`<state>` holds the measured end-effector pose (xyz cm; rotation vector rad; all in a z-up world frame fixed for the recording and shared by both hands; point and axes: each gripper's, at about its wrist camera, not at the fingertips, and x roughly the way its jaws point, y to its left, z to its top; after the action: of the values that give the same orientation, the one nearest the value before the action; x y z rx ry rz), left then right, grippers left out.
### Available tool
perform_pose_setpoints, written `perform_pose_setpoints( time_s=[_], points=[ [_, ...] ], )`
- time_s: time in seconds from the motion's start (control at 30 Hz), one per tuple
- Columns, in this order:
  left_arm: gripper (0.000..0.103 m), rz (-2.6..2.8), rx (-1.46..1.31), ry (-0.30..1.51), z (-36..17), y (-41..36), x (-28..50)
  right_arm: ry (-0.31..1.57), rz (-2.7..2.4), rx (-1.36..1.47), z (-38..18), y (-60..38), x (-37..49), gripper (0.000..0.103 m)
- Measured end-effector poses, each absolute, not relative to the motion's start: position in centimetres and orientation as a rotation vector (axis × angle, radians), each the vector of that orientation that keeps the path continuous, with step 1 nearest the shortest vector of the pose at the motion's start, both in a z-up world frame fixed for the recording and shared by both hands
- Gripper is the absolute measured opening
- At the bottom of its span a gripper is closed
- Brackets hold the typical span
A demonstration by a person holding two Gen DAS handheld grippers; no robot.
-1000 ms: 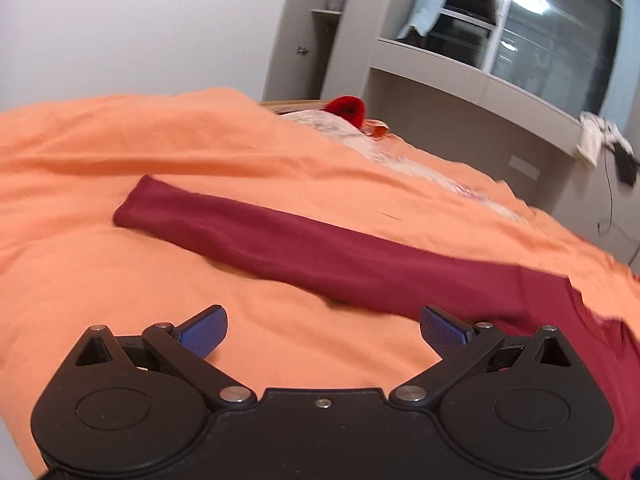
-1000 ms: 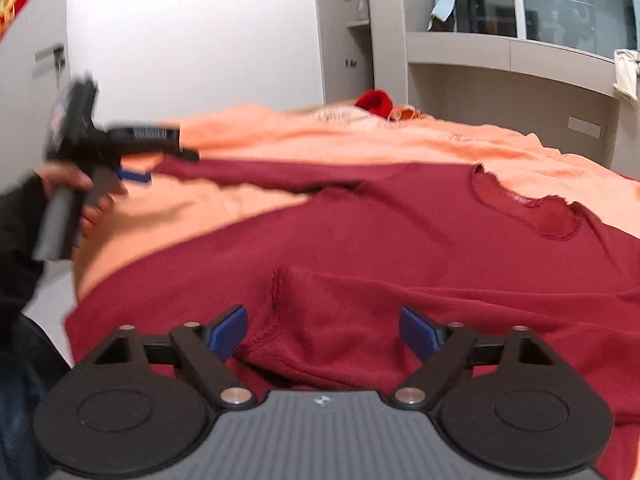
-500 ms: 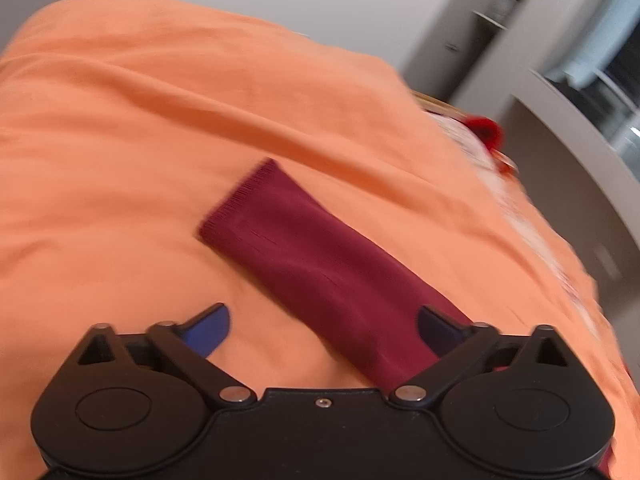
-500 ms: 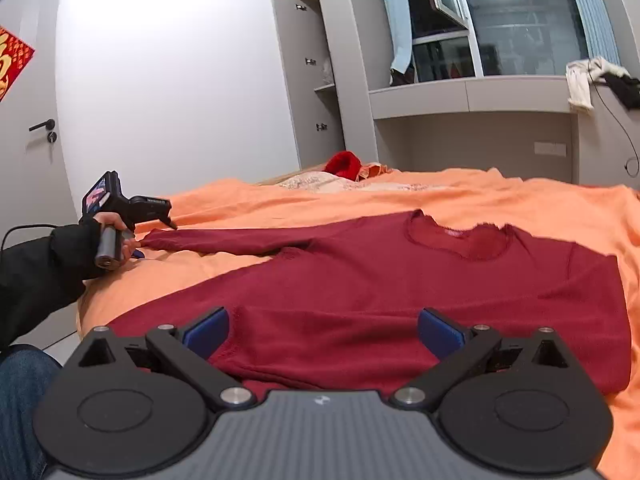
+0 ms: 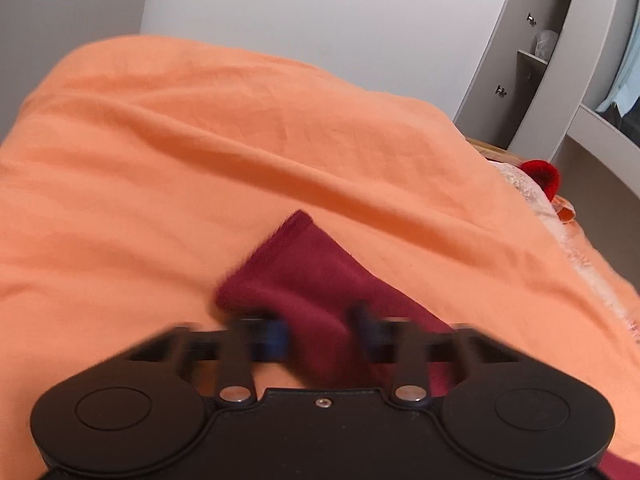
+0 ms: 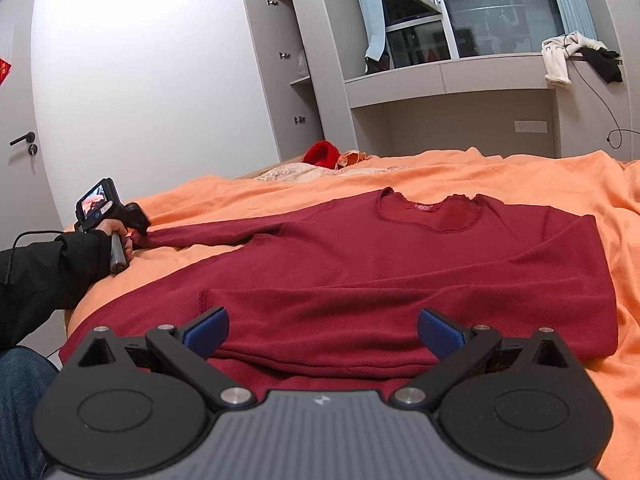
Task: Fold small clothes
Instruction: 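Lift the sleeve cuff upward with the left gripper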
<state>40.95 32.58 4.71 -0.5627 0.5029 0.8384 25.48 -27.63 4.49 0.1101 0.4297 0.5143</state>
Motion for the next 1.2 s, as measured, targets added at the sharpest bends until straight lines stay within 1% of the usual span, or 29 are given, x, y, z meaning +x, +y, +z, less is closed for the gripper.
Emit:
perform_pose_setpoints(
  time_s=[0.03,0.07,0.13,0.2,0.37,0.6,0.77,0.87,0.93,1.07,1.2],
  points=[
    [0.011,0.831,-0.562,0.498,4.7,32.5,40.9,0.427,0.514,0.111,4.5,-27.7,25.5,0.103],
    [0.007,0.829,-0.558,0.490,4.8,32.6,40.8,0.426,0.513,0.111,4.6,-27.6,25.4,0.103],
    [0.005,0.811,-0.539,0.453,5.5,32.2,40.4,0.422,0.512,0.106,4.6,-27.6,25.3,0.103],
    [0.005,0.784,-0.507,0.405,6.4,31.6,40.0,0.417,0.511,0.099,4.8,-27.5,25.2,0.103],
    [0.004,0.655,-0.365,0.265,10.7,28.1,38.8,0.392,0.491,0.090,4.9,-27.6,24.7,0.103],
    [0.005,0.346,-0.068,0.063,17.8,18.0,36.3,0.385,0.435,0.128,4.7,-28.5,24.9,0.103],
    [0.005,0.099,0.126,-0.015,19.9,9.9,33.8,0.341,0.377,0.145,5.3,-29.7,24.4,0.103],
    [0.005,-0.013,0.178,-0.029,19.8,5.8,32.7,0.315,0.306,0.126,5.7,-30.2,24.0,0.103],
    [0.005,-0.091,0.157,-0.025,18.9,3.3,32.0,0.308,0.254,0.103,5.7,-30.5,23.9,0.103],
    [0.005,-0.224,0.107,-0.011,15.7,-0.7,30.3,0.291,0.189,0.077,5.6,-31.3,23.9,0.103],
    [0.005,-0.310,0.067,0.071,11.1,-4.1,30.1,0.294,0.154,0.092,5.5,-32.3,24.0,0.103]
  ],
)
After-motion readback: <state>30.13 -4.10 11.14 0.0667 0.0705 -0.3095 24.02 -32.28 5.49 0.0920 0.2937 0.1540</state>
